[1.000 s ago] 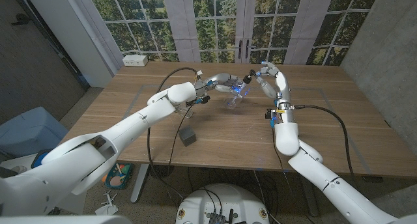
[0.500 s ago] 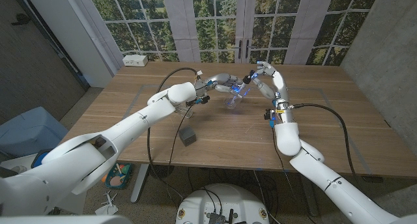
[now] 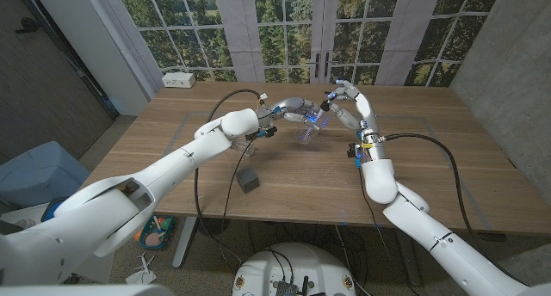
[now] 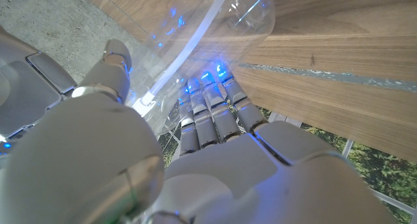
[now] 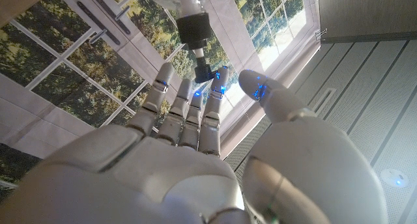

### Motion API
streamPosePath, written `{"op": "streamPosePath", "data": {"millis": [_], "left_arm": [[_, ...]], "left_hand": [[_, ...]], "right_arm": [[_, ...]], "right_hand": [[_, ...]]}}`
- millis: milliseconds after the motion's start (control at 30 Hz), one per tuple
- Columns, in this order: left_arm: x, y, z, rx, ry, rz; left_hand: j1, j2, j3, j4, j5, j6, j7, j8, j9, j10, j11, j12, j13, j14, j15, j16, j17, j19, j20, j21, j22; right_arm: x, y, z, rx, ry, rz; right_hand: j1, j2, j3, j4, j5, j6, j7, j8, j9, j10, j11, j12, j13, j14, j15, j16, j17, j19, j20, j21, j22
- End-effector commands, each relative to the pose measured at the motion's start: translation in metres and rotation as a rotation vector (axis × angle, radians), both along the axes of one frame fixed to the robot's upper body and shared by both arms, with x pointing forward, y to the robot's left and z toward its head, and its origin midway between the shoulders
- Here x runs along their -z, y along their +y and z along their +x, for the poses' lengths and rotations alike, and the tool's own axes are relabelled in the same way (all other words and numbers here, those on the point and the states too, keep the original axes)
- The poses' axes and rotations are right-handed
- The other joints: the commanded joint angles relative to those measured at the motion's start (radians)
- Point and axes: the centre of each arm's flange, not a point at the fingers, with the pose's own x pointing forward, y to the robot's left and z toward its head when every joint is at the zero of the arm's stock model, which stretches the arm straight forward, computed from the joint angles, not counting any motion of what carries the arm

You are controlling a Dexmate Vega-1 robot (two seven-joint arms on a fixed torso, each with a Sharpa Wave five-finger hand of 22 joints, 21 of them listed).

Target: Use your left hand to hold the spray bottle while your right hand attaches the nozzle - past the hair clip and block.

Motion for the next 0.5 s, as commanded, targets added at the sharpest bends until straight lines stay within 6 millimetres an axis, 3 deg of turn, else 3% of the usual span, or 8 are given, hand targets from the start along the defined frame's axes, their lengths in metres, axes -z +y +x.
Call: {"op": "streamPosePath", "data": {"millis": [33,267,500], "left_arm": [[-0.0006,0.0008,-0.0009,0.0,-0.003,0.002],[-0.0011,0.0001,-0.0014,0.004,-0.005,0.005],[-0.0015,-0.0013,-0.0012,0.008,-0.005,0.007]], "left_hand": [[0.178,0.187,0.031,0.033,0.007,0.41,-0.042,0.004,0.002,0.124,-0.124,0.003,0.003,0.0,-0.143,-0.002,0.002,-0.005,0.0,0.006,0.0],[0.179,0.187,0.031,0.032,0.007,0.409,-0.042,0.004,0.002,0.123,-0.124,0.003,0.003,0.001,-0.144,-0.002,0.002,-0.005,0.0,0.007,0.0],[0.18,0.187,0.031,0.033,0.007,0.411,-0.041,0.004,0.002,0.122,-0.124,0.002,0.003,0.0,-0.143,-0.001,0.002,-0.006,0.0,0.008,0.0]], "right_arm": [[-0.0027,0.0006,0.0054,0.022,0.034,-0.007],[-0.0049,-0.0011,0.0091,0.051,0.064,0.0],[-0.0048,-0.0048,0.0113,0.075,0.071,0.022]], "right_hand": [[-0.019,-0.001,0.01,-0.002,0.01,-0.014,-0.003,-0.016,-0.012,-0.006,0.0,0.006,0.002,-0.006,0.009,-0.003,0.0,-0.005,0.005,-0.002,0.001],[-0.047,-0.004,0.006,-0.003,0.005,-0.03,-0.01,-0.06,-0.055,-0.076,0.008,-0.011,-0.008,-0.028,0.025,-0.012,-0.006,-0.02,0.022,-0.009,0.002],[-0.064,-0.003,-0.011,-0.002,-0.003,-0.035,-0.006,-0.08,-0.074,-0.1,0.014,-0.011,-0.013,-0.042,0.035,-0.012,-0.003,-0.023,0.03,-0.01,0.003]]}}
